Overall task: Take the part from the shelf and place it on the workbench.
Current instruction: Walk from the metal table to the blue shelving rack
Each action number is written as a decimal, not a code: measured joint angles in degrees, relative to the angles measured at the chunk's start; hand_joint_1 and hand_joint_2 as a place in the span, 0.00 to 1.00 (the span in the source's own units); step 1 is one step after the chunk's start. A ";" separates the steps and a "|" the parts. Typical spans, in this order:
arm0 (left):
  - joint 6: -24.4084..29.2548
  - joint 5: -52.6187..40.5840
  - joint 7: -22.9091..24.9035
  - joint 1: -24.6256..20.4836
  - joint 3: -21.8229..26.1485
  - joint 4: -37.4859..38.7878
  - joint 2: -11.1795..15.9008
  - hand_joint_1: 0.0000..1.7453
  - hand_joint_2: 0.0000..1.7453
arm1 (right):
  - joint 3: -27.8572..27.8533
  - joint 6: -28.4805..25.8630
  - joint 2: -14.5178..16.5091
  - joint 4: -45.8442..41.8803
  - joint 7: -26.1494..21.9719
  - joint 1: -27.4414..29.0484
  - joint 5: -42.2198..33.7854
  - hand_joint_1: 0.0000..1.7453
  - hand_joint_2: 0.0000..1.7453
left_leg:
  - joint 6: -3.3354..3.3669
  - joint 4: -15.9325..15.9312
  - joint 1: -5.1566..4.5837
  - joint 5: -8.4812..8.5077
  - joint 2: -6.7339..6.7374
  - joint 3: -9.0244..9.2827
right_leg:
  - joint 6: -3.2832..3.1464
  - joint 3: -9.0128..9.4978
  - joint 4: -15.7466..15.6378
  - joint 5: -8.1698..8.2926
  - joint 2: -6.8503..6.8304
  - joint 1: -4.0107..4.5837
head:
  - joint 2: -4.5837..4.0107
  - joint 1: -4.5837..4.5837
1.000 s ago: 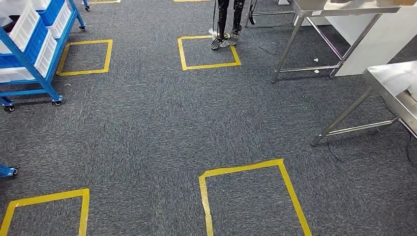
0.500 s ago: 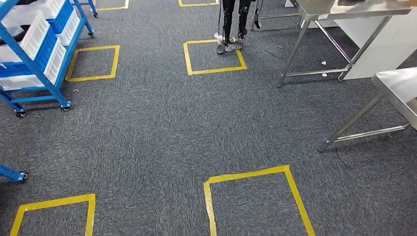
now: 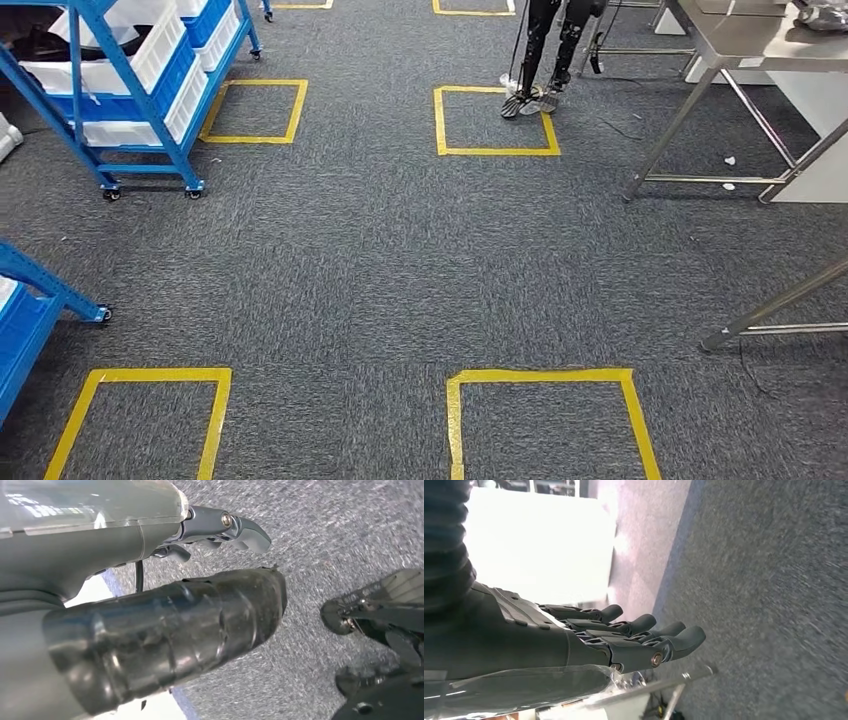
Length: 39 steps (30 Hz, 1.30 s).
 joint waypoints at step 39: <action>36.45 9.46 5.61 -16.67 -0.92 -0.10 -18.91 0.00 0.00 | 19.38 -5.36 0.49 -4.16 12.83 8.18 -19.65 0.00 1.00 | -1.39 -0.24 -0.33 0.21 -6.02 0.27 | 0.10 4.77 -14.32 9.49 4.05 -1.25 | 0.00 0.43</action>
